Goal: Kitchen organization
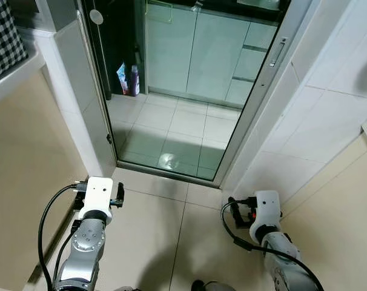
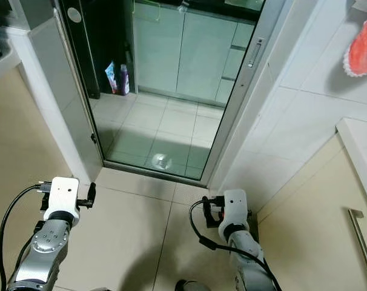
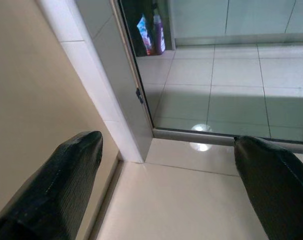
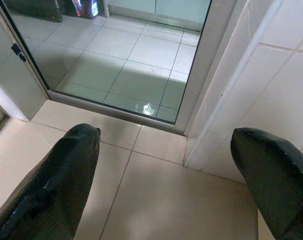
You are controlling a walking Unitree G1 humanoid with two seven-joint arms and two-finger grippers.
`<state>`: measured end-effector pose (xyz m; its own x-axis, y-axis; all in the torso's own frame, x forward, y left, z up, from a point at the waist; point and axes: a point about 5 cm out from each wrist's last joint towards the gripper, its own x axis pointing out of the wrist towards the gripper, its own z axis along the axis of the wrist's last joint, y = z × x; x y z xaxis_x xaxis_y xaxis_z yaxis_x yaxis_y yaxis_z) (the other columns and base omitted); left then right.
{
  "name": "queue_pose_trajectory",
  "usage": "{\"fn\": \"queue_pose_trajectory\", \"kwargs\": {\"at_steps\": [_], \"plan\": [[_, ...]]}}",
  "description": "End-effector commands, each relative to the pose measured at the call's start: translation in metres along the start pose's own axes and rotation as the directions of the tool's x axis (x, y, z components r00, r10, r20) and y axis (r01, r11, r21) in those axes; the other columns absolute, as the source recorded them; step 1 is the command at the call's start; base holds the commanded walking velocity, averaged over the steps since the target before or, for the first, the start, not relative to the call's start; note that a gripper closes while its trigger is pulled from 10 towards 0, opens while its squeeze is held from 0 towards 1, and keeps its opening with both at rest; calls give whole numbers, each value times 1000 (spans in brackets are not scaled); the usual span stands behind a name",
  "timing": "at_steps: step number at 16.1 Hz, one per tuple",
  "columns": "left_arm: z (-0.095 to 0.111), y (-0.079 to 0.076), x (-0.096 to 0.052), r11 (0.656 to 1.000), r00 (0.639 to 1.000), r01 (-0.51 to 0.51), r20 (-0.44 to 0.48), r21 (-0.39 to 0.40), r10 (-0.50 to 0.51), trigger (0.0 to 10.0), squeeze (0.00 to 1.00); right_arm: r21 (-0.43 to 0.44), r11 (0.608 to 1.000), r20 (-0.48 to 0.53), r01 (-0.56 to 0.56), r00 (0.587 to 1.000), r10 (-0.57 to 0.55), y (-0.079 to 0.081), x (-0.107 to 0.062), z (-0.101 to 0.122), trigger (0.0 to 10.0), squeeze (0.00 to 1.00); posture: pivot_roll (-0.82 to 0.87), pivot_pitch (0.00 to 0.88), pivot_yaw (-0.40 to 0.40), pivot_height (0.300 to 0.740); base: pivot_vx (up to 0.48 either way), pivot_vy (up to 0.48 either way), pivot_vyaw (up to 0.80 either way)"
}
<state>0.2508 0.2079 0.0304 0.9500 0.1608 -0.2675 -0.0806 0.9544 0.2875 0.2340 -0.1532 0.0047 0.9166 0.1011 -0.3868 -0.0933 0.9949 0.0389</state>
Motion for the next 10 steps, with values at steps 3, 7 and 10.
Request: {"fn": "queue_pose_trajectory", "kwargs": {"at_steps": [3,7,10], "plan": [[1,-3,1,1000,1000,0,2,1,0,10000,0,16,1000,27,15,1000,-15,-4,1,4,10000,0,48,51,-83,740,0,0,0],[1,-3,2,1000,1000,-9,7,-1,9,10000,0,19,1000,34,13,999,-14,-4,2,5,10000,0,50,50,-84,740,0,0,0],[1,-3,2,1000,1000,-13,10,-4,13,10000,0,17,1000,37,14,999,-14,-5,2,5,10000,0,48,48,-90,740,0,0,0]]}}
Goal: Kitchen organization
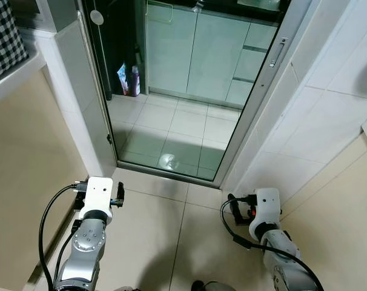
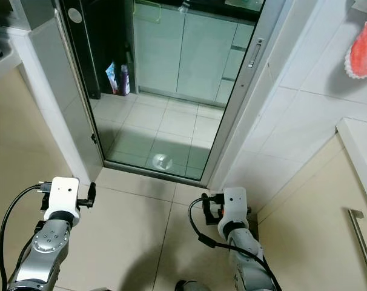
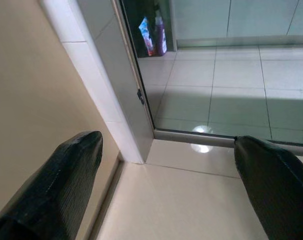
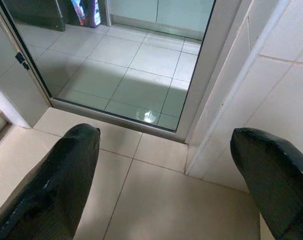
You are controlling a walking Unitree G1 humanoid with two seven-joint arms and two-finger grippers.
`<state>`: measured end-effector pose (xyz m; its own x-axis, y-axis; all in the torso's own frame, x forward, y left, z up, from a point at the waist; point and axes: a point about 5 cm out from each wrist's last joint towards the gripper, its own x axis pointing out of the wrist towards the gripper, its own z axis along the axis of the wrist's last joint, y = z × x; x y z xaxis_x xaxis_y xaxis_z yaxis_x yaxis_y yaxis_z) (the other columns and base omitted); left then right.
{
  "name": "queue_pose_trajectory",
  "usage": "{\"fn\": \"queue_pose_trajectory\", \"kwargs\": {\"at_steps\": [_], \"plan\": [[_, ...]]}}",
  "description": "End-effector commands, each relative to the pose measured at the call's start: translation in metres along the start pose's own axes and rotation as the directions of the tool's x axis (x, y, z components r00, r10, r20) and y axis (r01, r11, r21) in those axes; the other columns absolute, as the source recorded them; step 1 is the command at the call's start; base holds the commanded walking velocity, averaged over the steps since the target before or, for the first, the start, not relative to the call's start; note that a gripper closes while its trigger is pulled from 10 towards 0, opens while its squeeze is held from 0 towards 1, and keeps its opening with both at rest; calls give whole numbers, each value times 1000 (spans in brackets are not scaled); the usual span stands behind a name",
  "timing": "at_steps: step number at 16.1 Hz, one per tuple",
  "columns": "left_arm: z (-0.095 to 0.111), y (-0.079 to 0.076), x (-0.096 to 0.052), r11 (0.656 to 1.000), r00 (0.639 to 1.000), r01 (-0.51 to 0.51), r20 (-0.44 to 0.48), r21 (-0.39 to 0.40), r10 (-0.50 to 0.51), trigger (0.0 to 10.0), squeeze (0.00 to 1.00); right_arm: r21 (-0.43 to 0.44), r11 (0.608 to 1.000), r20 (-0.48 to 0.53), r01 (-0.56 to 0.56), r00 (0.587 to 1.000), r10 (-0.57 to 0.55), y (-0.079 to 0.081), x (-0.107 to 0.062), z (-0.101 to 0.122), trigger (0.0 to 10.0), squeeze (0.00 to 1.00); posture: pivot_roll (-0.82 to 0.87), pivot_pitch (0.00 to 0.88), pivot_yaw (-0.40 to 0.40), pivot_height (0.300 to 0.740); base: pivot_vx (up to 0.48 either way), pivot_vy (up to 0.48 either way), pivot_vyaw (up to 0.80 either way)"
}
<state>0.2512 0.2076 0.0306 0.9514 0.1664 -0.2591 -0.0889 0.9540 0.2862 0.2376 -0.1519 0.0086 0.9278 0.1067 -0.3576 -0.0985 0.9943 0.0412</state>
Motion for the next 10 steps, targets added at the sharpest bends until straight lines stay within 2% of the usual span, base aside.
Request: {"fn": "queue_pose_trajectory", "kwargs": {"at_steps": [1,3,5,6,8,10], "plan": [[1,-3,1,1000,1000,-5,3,-2,5,10000,0,16,1000,6,20,1000,-20,-6,0,0,10000,0,48,46,-90,740,0,0,0],[1,-3,2,1000,1000,-3,4,-3,3,10000,0,9,1000,13,14,1000,-15,-6,1,2,10000,0,46,41,-86,740,0,0,0],[2,-3,3,1000,1000,-3,9,-6,3,10000,0,33,995,36,95,995,-97,-18,1,8,10000,0,47,38,-87,740,0,0,-206],[5,-1,5,1000,1000,-8,18,-22,8,10000,0,63,991,69,115,990,-119,-22,1,14,10000,0,46,34,-82,740,0,0,-800],[17,4,9,999,998,8,67,-46,-5,10000,0,27,989,171,148,974,-151,-27,0,36,10000,0,49,36,-79,740,0,0,-800],[26,11,15,996,996,12,85,-89,-5,10000,0,15,993,204,120,971,-121,-27,-5,45,10000,0,48,29,-77,740,0,0,-800]]}}
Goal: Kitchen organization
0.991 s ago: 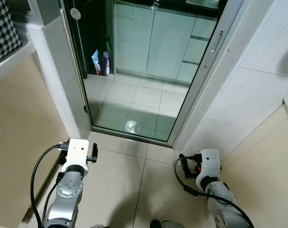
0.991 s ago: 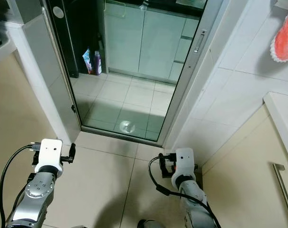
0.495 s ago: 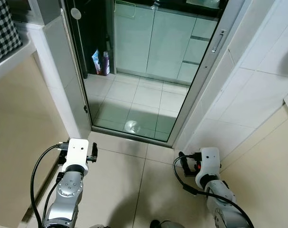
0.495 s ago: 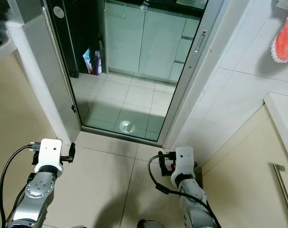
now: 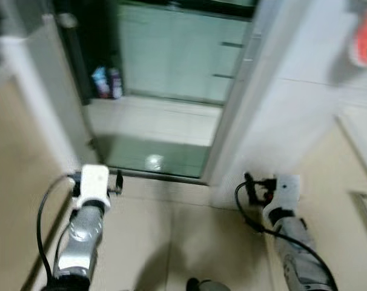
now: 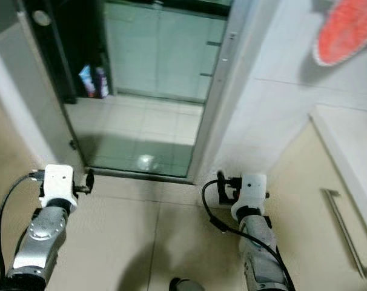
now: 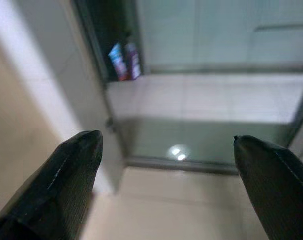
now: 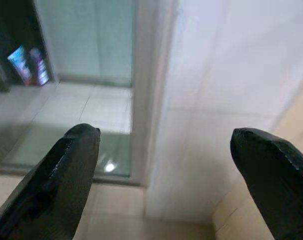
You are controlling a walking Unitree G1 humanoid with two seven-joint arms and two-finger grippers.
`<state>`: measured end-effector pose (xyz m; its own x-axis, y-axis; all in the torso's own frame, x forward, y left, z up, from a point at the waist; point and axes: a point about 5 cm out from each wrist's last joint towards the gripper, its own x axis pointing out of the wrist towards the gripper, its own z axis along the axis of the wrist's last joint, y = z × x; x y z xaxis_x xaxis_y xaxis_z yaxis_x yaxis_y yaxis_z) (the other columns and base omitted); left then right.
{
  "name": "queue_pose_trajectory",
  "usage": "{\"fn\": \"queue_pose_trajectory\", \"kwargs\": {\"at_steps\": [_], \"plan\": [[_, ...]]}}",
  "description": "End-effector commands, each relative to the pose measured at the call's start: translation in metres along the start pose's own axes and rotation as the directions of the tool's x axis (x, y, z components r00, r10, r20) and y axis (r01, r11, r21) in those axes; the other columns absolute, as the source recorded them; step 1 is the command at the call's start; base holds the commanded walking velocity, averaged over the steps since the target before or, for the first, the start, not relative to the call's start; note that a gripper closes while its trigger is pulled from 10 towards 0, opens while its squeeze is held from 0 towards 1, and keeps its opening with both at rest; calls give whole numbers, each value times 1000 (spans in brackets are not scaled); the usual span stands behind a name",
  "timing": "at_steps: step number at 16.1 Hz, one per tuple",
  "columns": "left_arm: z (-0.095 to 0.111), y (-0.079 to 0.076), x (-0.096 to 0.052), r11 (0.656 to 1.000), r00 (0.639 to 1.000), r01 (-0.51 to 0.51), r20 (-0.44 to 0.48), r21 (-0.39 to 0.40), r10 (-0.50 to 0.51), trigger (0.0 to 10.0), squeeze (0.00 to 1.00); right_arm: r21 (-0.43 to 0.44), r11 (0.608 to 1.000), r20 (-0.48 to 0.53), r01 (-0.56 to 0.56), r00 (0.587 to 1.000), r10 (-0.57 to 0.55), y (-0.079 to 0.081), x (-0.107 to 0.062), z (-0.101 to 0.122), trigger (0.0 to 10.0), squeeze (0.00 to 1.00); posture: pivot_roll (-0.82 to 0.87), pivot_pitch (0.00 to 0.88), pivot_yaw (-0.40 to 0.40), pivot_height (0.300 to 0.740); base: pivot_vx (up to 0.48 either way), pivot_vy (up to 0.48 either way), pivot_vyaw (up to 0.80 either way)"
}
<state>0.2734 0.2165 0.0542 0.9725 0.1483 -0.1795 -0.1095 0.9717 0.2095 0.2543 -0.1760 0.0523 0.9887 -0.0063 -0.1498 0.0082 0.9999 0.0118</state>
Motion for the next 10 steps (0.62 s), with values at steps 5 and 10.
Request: {"fn": "queue_pose_trajectory", "kwargs": {"at_steps": [5,10], "plan": [[54,-11,10,991,975,126,186,-33,-118,10000,0,72,992,142,106,983,-116,-6,11,40,10000,0,43,21,-54,740,0,0,-800],[120,-40,6,951,877,310,383,14,-292,10000,0,56,996,309,71,947,-85,-2,11,106,10000,0,33,36,-71,740,0,0,-800]]}}
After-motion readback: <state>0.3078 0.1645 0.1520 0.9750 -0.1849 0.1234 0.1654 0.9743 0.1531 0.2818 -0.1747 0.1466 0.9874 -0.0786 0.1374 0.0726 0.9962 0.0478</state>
